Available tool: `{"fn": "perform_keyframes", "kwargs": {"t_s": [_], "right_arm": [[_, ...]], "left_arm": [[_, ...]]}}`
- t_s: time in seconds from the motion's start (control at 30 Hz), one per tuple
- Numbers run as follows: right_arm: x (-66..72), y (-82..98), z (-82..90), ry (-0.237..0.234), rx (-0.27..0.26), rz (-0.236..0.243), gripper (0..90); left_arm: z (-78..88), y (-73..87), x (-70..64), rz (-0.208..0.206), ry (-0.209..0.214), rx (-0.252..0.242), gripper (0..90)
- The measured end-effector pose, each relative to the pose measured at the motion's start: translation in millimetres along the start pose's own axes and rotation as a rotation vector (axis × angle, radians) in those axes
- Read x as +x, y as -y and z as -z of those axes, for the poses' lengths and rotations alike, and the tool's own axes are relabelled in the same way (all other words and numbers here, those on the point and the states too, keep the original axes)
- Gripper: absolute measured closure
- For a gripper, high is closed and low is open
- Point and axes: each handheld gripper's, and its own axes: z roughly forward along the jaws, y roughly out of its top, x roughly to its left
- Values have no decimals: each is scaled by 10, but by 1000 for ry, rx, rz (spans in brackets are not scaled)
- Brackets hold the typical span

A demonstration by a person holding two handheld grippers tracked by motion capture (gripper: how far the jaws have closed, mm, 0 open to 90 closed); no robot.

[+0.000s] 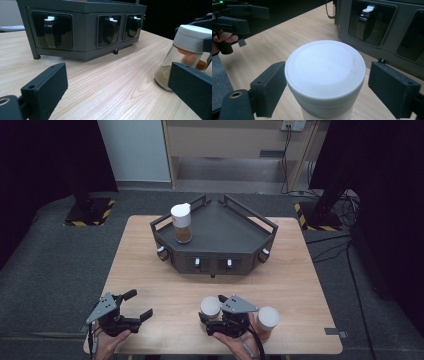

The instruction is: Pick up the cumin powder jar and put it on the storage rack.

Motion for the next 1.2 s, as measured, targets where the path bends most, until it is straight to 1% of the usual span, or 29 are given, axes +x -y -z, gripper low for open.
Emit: {"fn": "perform_keyframes", "kwargs": {"t_s": [0.13, 0.2, 0.3, 0.4, 0.47, 0.63, 0.8, 1.07, 1.2], "right_arm": [[20, 18, -34, 7, -2, 2, 211], [32, 29, -50, 7, -2, 8, 241], [69, 54, -70, 22, -7, 17, 283], [97, 77, -77, 25, -19, 28, 332], [142, 71, -82, 40, -18, 43, 334], [154, 68, -73, 45, -17, 40, 336], [166, 33, -72, 48, -5, 52, 337], [126, -55, -31, 44, -1, 31, 337], [110, -119, -7, 43, -5, 31, 337]], "left_arm": [[-4, -5, 1, 0, 2, 3, 19], [-4, -7, 0, -2, 2, 4, 19], [-4, -5, 0, -1, 3, 3, 19], [-3, -5, 0, -1, 2, 3, 19], [-2, -3, 1, 0, 2, 2, 20], [-3, -3, 3, -1, 3, 2, 21], [-3, -5, 1, -2, 2, 3, 21], [2, 0, 2, 0, 1, 0, 22], [2, -2, 1, -1, 1, 1, 22]]}}
